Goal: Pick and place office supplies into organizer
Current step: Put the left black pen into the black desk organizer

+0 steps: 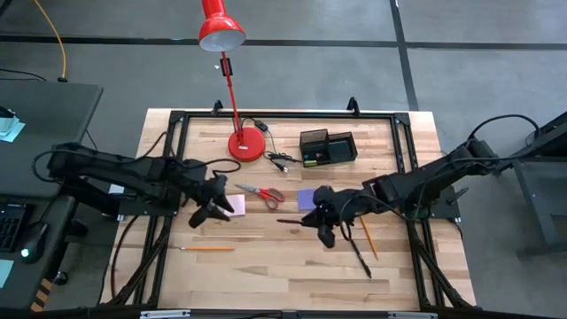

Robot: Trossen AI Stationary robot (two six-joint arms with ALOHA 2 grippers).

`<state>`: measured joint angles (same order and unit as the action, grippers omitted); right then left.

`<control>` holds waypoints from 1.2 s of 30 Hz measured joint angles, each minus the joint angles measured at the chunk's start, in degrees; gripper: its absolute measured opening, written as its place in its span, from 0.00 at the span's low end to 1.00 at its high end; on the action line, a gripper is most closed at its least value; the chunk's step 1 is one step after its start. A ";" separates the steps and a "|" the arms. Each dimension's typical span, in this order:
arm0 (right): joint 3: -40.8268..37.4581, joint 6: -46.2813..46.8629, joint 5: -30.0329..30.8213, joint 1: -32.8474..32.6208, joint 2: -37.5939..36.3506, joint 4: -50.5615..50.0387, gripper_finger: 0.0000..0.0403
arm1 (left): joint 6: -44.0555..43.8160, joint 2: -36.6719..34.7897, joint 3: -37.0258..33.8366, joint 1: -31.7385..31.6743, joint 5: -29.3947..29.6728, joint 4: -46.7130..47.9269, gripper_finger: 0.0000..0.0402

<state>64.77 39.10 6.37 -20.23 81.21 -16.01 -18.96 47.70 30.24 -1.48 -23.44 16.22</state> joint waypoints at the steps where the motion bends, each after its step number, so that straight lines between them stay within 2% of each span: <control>1: 0.00 0.07 -1.44 0.01 0.00 -0.30 0.01 | -0.38 1.21 0.00 0.02 -1.94 -2.39 0.40; 5: 0.00 -0.03 -4.45 -0.84 0.00 -0.52 0.01 | -1.38 5.19 0.02 0.07 -9.19 -10.80 0.44; 11: 0.00 1.81 -6.86 -1.70 0.00 -2.92 0.01 | -7.26 8.67 0.00 0.03 -11.01 -19.82 0.45; 17: 0.00 4.57 -0.58 -1.66 0.00 -2.60 0.02 | -11.45 12.38 0.00 0.45 -8.61 -26.97 0.44; 26: 0.00 5.72 -0.37 -1.66 0.02 -1.89 0.01 | -16.42 16.33 0.00 0.38 -4.69 -28.36 0.39; 33: 0.00 5.93 2.23 -1.66 0.02 -0.60 0.01 | -19.65 20.00 0.07 0.40 -0.93 -39.83 0.38; 36: 0.00 5.92 2.36 -1.66 0.04 -0.70 0.01 | -20.77 21.14 0.03 0.38 0.95 -40.14 0.38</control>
<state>64.77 45.02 8.73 -21.89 81.25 -16.71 -39.72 68.83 30.27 -1.10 -22.49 -23.92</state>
